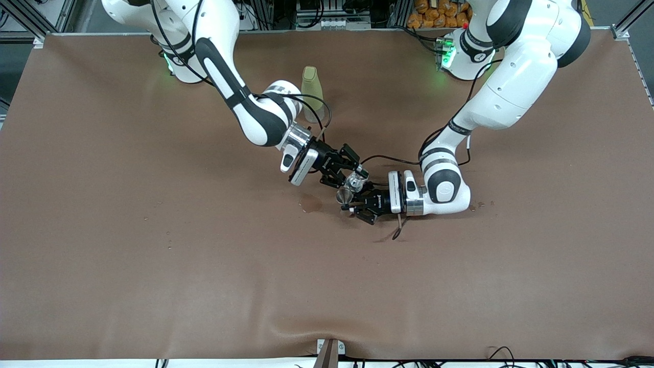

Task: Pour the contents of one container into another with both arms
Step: 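Tilt the beaker with the right gripper over the jigger's rim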

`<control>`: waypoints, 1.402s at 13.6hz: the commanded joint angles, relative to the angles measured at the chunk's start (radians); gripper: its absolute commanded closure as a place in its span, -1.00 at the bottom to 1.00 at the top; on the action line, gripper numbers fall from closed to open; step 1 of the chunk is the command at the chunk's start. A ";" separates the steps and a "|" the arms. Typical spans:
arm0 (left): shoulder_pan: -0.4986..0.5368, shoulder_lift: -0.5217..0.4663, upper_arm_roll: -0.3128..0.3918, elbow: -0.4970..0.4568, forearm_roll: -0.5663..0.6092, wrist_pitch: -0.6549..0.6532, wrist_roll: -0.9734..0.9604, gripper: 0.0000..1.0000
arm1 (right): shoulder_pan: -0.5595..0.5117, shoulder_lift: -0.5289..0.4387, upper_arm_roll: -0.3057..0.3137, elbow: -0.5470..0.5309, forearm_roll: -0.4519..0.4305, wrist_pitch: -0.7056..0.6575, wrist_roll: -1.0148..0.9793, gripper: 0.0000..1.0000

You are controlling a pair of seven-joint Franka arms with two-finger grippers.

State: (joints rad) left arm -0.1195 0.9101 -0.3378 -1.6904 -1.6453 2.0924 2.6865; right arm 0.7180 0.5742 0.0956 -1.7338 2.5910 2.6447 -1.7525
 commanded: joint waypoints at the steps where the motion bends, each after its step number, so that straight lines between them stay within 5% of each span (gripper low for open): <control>1: -0.006 0.010 0.000 0.015 -0.028 0.009 0.021 1.00 | 0.006 -0.030 -0.007 -0.023 0.132 0.012 -0.007 0.59; 9: -0.008 0.010 0.000 0.018 -0.028 0.011 0.013 1.00 | 0.001 -0.040 -0.008 -0.029 0.224 0.058 -0.002 0.59; 19: -0.022 0.013 0.000 0.020 -0.044 0.021 0.004 1.00 | 0.000 -0.054 -0.008 -0.030 0.236 0.087 0.065 0.61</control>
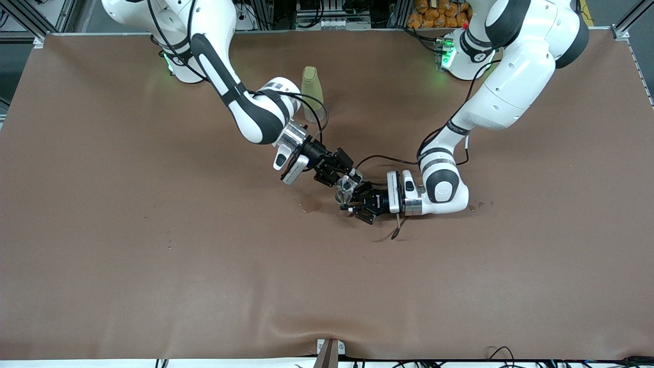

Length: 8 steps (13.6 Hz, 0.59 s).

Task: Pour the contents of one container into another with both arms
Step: 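Tilt the beaker with the right gripper over the jigger's rim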

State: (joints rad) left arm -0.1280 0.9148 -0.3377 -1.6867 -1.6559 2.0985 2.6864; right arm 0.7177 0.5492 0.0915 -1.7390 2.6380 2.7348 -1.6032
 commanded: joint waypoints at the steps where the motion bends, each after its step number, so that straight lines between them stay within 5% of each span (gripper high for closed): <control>1: -0.021 0.009 0.000 0.016 -0.039 0.017 0.004 1.00 | 0.000 -0.029 -0.004 -0.025 0.189 -0.004 -0.069 0.64; 8: -0.028 0.009 -0.001 0.016 -0.044 0.020 0.003 1.00 | 0.002 -0.031 -0.004 -0.030 0.191 0.005 0.028 0.64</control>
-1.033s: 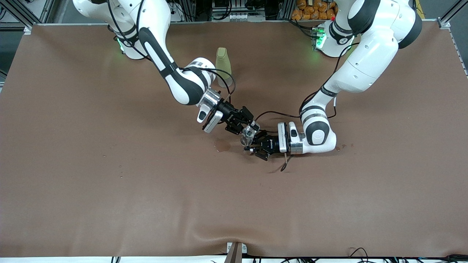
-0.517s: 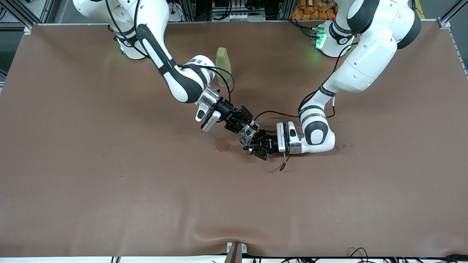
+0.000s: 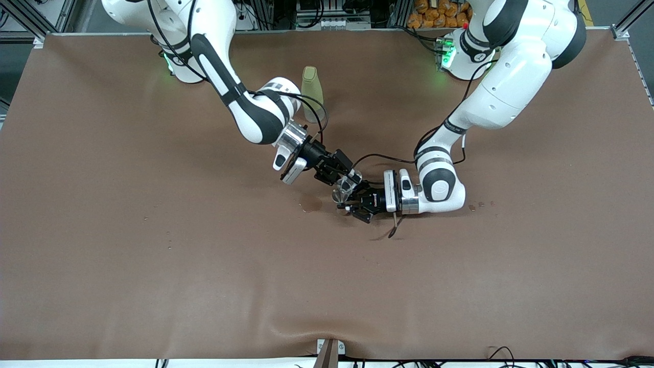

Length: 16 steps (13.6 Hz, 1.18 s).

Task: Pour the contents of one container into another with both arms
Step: 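Tip the beaker further, pouring liquid into the jigger held by the left gripper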

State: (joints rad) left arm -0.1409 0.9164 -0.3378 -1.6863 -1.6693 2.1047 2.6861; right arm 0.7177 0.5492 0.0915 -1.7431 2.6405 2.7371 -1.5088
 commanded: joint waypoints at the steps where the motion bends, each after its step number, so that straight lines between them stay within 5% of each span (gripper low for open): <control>1: -0.017 0.007 0.000 0.016 -0.038 0.018 0.004 1.00 | 0.002 -0.032 -0.004 -0.026 0.188 0.007 -0.047 0.64; 16: -0.032 0.015 0.000 0.031 -0.046 0.026 -0.011 1.00 | 0.003 -0.037 -0.003 -0.026 0.188 0.044 0.169 0.64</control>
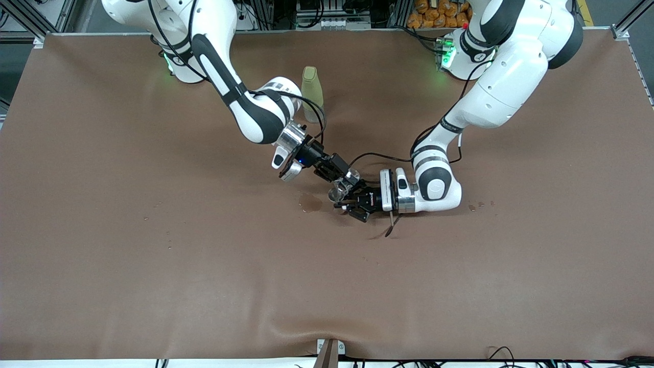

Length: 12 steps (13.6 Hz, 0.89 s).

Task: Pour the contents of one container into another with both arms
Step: 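Tip the beaker further, pouring liquid into the jigger held by the left gripper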

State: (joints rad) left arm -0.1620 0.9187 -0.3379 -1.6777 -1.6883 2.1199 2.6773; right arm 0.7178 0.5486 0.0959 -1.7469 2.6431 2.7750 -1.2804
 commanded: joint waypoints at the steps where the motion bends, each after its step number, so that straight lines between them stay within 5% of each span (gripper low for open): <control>1: -0.011 0.014 0.000 0.023 -0.027 0.012 -0.002 1.00 | 0.003 -0.036 -0.007 -0.022 0.186 0.008 -0.050 0.64; 12: -0.010 0.012 0.000 0.023 -0.027 0.011 -0.005 1.00 | -0.009 -0.038 -0.008 -0.023 0.184 0.014 0.137 0.74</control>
State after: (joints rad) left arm -0.1620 0.9207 -0.3376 -1.6759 -1.6884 2.1210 2.6757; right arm 0.7144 0.5476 0.0890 -1.7469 2.6437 2.7806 -1.0938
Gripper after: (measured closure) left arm 0.793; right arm 0.498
